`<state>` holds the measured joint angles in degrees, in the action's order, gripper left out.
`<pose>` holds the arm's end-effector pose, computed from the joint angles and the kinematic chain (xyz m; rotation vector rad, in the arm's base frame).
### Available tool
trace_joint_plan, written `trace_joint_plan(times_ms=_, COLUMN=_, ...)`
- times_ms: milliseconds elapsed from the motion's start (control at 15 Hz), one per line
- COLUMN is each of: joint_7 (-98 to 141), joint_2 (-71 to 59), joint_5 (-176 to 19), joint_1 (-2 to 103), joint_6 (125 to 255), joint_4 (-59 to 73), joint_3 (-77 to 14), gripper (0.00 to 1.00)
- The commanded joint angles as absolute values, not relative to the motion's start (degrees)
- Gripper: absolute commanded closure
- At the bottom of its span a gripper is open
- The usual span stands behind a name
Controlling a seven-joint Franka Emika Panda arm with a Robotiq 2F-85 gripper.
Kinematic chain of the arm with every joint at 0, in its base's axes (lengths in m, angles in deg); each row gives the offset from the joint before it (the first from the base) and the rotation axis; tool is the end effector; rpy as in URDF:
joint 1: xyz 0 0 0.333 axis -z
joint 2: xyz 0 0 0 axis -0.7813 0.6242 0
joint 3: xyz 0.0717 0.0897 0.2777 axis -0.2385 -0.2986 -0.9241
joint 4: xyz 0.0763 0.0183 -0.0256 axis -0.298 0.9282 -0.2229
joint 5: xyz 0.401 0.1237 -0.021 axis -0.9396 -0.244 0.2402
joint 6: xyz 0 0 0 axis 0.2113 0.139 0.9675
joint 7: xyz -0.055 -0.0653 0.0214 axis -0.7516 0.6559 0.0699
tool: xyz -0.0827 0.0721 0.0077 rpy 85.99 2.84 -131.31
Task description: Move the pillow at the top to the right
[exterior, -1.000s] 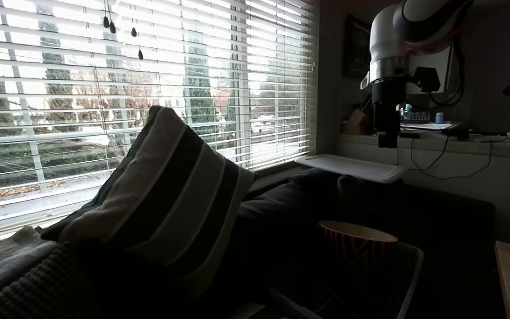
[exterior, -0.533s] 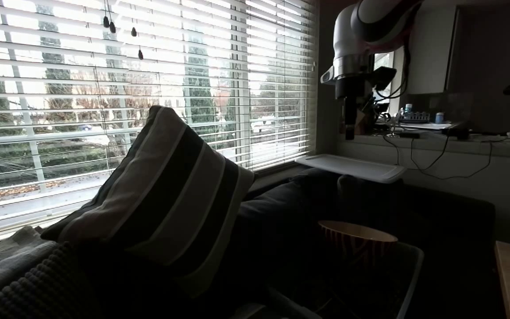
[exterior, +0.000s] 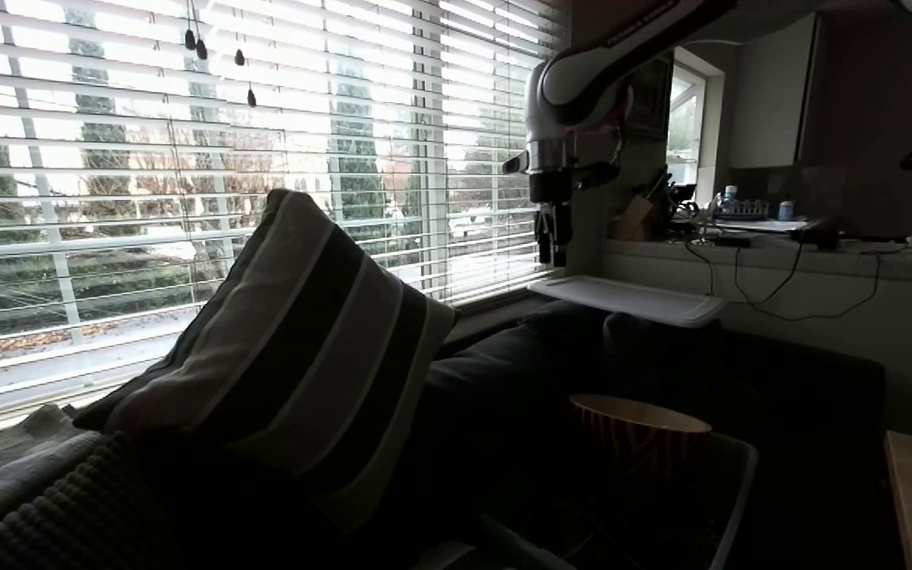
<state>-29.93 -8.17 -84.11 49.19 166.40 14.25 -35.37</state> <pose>0.6443 0.0246 0.3946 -2.8146 -1.2449 0.0640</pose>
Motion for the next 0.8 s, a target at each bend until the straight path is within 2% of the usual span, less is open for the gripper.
trace_joint_plan(times_ms=0, joint_7=-38.0, joint_2=1.6, joint_5=-82.3, joint_1=51.4, joint_6=164.5, joint_4=1.7, joint_3=-37.8, gripper=0.0)
trace_joint_plan(times_ms=133, joint_7=-40.4, joint_2=5.3, joint_5=-83.1, joint_1=52.1, joint_6=163.6, joint_4=-3.6, joint_3=-38.7, gripper=0.0)
trace_joint_plan(times_ms=200, joint_7=-37.3, joint_2=0.8, joint_5=-82.9, joint_1=51.9, joint_6=166.0, joint_4=3.0, joint_3=-38.4, gripper=0.0)
trace_joint_plan(times_ms=733, joint_7=-39.1, joint_2=4.6, joint_5=-82.8, joint_1=52.3, joint_6=165.3, joint_4=-2.5, joint_3=-39.0, gripper=0.0)
